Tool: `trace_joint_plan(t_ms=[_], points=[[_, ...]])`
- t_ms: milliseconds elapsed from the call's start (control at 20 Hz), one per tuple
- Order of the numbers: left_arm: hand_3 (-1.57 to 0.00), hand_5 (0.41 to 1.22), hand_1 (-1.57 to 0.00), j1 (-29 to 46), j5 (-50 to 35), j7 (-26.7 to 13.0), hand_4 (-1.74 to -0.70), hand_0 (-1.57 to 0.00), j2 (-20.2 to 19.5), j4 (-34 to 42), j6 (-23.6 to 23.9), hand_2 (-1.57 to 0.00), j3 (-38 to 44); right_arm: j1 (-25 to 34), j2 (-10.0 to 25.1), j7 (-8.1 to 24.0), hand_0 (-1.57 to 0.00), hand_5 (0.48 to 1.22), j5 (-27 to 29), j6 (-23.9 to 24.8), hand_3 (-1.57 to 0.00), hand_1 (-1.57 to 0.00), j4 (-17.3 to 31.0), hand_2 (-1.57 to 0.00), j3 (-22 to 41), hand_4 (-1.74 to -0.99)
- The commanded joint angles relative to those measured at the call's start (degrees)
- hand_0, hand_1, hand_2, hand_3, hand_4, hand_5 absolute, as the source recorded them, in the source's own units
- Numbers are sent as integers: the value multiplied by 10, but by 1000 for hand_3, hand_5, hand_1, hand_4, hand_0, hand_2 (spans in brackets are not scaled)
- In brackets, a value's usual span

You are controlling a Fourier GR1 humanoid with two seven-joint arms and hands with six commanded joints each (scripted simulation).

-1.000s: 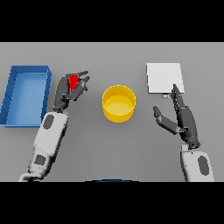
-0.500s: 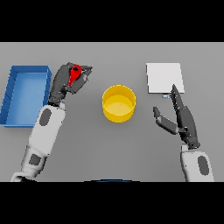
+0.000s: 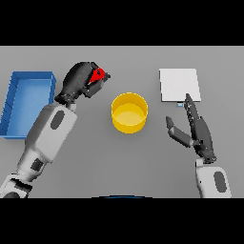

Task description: Pick up the red beaker and tilt it to pour out 1 green nut into yellow bowl. Pick up the yellow bowl and place it on the metallic measuring scale.

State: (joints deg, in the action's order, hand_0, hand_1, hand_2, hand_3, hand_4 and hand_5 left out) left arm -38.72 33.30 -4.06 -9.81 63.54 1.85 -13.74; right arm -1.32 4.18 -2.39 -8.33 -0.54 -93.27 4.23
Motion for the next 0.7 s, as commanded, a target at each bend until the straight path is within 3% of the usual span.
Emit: trace_joint_plan(t_ms=[0, 150, 300, 450, 550, 650], points=[[-1569, 1136, -1570, -10, 24, -11, -1715, -1570, -10, -3, -13, -1570, -19, -6, 0, -6, 1, 690, -1, 0, 1, 1, -7, 1, 2, -1280], [-1570, 1172, -1570, -43, 81, -28, -1728, -1570, -32, -13, -59, -1570, -71, -8, 6, -2, 1, 695, -3, 0, 1, 1, -9, 1, 0, -1290], [-1570, 1196, -1571, -72, 121, -20, -1734, -1571, -44, -37, -111, -1571, -116, -13, 5, -7, 1, 694, -5, 0, 1, 1, -13, 1, 2, -1290], [-1571, 1208, -1571, -107, 159, -17, -1606, -1571, -57, -56, -166, -1571, -152, -11, -4, 8, 1, 678, 4, 2, 1, 1, -13, 1, 0, -1284], [-1403, 1213, -1571, -134, 188, -20, -1648, -1571, -57, -72, -196, -1571, -180, -7, -2, 20, 1, 661, 18, 0, 1, 1, -11, 1, -11, -1279], [-1328, 1216, -1571, -160, 212, -24, -1675, -1571, -52, -88, -228, -1571, -204, -9, -9, 11, 1, 644, 24, -6, 1, 1, -5, 1, -8, -1283]])
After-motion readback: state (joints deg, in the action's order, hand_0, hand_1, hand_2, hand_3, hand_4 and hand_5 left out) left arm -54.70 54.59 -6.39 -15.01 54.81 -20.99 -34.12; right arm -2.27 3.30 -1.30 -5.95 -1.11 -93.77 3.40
